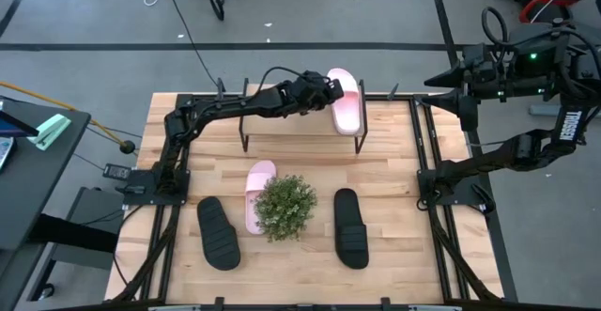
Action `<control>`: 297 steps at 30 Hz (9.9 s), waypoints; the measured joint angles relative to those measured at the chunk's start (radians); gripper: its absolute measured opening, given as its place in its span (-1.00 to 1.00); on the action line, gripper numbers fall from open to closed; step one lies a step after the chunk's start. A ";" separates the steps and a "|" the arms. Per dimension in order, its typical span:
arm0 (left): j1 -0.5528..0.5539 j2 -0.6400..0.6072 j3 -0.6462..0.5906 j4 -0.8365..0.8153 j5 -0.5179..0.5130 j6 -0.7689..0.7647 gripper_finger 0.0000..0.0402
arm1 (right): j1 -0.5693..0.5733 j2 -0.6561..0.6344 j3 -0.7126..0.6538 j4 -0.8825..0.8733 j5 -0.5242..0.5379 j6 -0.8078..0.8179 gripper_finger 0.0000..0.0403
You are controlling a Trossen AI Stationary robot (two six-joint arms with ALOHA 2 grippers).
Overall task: Pick and place slides into the shelf
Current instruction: Put the right pink slipper on the shelf, then put the pink slipper on the shelf
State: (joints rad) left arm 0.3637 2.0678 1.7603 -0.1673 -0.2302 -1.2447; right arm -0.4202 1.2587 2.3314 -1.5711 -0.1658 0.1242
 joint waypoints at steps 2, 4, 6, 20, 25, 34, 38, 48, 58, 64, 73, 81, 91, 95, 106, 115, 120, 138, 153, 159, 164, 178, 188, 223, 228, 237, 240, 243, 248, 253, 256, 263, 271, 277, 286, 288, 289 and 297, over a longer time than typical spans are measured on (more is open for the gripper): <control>0.000 0.000 0.000 0.016 -0.002 0.001 -0.58 | 0.000 0.000 0.000 0.000 0.000 0.000 0.19; 0.000 0.000 0.000 0.032 -0.002 0.001 -0.59 | 0.000 0.000 0.000 0.000 0.000 -0.001 0.19; 0.000 0.000 0.000 0.041 -0.002 0.001 -0.59 | 0.000 0.000 0.000 0.000 0.000 -0.001 0.19; -0.007 -0.088 0.000 0.002 0.070 0.236 -0.59 | 0.000 -0.005 0.000 0.000 0.000 -0.002 0.19; -0.044 -0.223 0.000 -0.186 -0.013 0.398 -0.59 | 0.000 -0.011 0.000 0.000 0.000 -0.004 0.19; -0.174 -0.421 0.000 -0.613 -0.199 0.584 -0.59 | 0.000 -0.007 0.000 0.000 0.000 -0.002 0.19; -0.233 -0.462 0.000 -0.754 -0.234 0.585 -0.59 | 0.000 0.000 0.000 0.000 0.000 0.013 0.19; -0.417 -0.473 -0.023 -1.105 -0.457 0.470 -0.61 | 0.000 0.000 0.000 0.000 0.000 0.069 0.19; -0.506 -0.696 -0.442 -1.017 -0.465 0.255 -0.74 | 0.000 0.011 0.000 0.000 0.023 0.161 0.19; -0.519 -0.922 -0.683 -0.850 -0.433 0.261 -0.83 | 0.000 0.028 0.000 0.000 0.048 0.185 0.19; -0.519 -1.168 -1.032 -0.575 -0.231 0.316 -0.85 | 0.000 0.044 0.000 0.000 0.053 0.190 0.19; -0.518 -1.199 -1.228 -0.376 -0.070 0.374 -0.82 | 0.000 0.042 0.000 0.000 0.065 0.208 0.19; -0.518 -1.199 -1.263 -0.330 0.011 0.680 -0.78 | 0.000 0.042 0.000 0.000 0.064 0.226 0.19; -0.518 -1.198 -1.263 -0.329 0.011 0.713 -0.71 | 0.000 0.042 0.000 0.000 0.064 0.226 0.19; -0.519 -1.198 -1.263 -0.296 0.010 0.740 -0.42 | 0.000 0.042 0.000 0.000 0.064 0.223 0.19; -0.519 -1.198 -1.263 -0.240 0.010 0.794 -0.02 | 0.000 0.042 0.000 0.000 0.064 0.224 0.19; -0.519 -1.197 -1.263 -0.241 0.010 0.796 0.15 | 0.000 0.042 0.000 0.000 0.064 0.224 0.19; -0.609 -0.992 -1.263 -0.109 -0.046 0.854 0.09 | 0.000 0.042 0.000 0.000 0.064 0.226 0.19; -0.615 -0.820 -1.261 0.010 -0.100 0.916 0.30 | 0.000 0.042 0.000 0.000 0.064 0.242 0.19; -0.614 -0.789 -1.262 -0.004 -0.201 0.885 0.24 | 0.000 0.042 0.000 0.000 0.064 0.242 0.19; -0.614 -0.789 -1.262 -0.005 -0.221 0.882 0.13 | 0.000 0.042 0.000 0.000 0.064 0.242 0.19; -0.615 -0.790 -1.262 0.002 -0.221 0.881 -0.63 | 0.000 0.042 0.000 0.000 0.064 0.242 0.19; -0.615 -0.790 -1.203 -0.155 -0.220 0.867 -0.94 | 0.000 0.042 0.000 0.000 0.065 0.242 0.19; -0.661 -0.801 -0.375 -1.160 -0.181 0.837 -0.94 | 0.000 0.042 0.000 0.000 0.060 0.189 0.19; -0.602 -0.798 -0.217 -0.989 -0.322 0.978 -0.94 | 0.000 0.042 0.000 0.000 0.060 0.156 0.19; -0.334 -0.688 -0.134 -0.606 -0.324 1.205 -0.94 | 0.000 0.042 0.000 0.000 0.060 0.113 0.19; -0.275 -0.611 -0.068 -0.604 -0.323 1.205 -0.94 | 0.000 0.042 0.000 0.000 0.060 0.089 0.19; -0.235 -0.516 0.025 -0.611 -0.284 1.206 -0.94 | 0.000 0.042 0.000 0.000 0.060 0.066 0.19; -0.216 -0.346 0.224 -0.692 -0.272 1.249 -0.94 | 0.000 0.042 0.000 0.000 0.060 0.037 0.19; -0.204 -0.205 0.393 -0.770 -0.272 1.252 -0.94 | 0.000 0.042 0.000 0.000 0.057 -0.002 0.19; -0.202 -0.161 0.446 -0.779 -0.291 1.251 -0.94 | 0.000 0.042 0.000 0.000 0.056 -0.029 0.19; -0.141 -0.130 0.459 -0.828 -0.309 1.231 -0.94 | 0.000 0.042 0.000 0.000 -0.034 -0.100 0.19; -0.067 -0.110 0.460 -0.799 -0.245 1.310 -0.94 | 0.000 0.065 0.000 0.000 -0.033 -0.109 0.19; -0.018 -0.050 0.458 -0.783 -0.251 1.509 -0.94 | 0.000 0.101 0.000 0.000 -0.030 -0.099 0.19; 0.073 0.055 0.458 -0.758 -0.286 1.601 -0.94 | 0.000 0.160 0.000 0.000 -0.019 -0.027 0.19; 0.088 0.073 0.458 -0.749 -0.277 1.627 -0.94 | 0.000 0.170 0.000 0.000 -0.019 -0.012 0.19; 0.094 0.080 0.458 -0.740 -0.264 1.637 -0.94 | 0.000 0.175 0.000 0.000 -0.018 -0.004 0.19; 0.104 0.092 0.458 -0.695 -0.186 1.658 -0.94 | 0.000 0.197 0.000 0.000 0.017 0.041 0.19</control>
State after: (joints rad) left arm 0.4682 2.1600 2.2181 -0.8622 -0.4161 0.4129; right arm -0.4206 1.4555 2.3318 -1.5707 -0.1485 0.1650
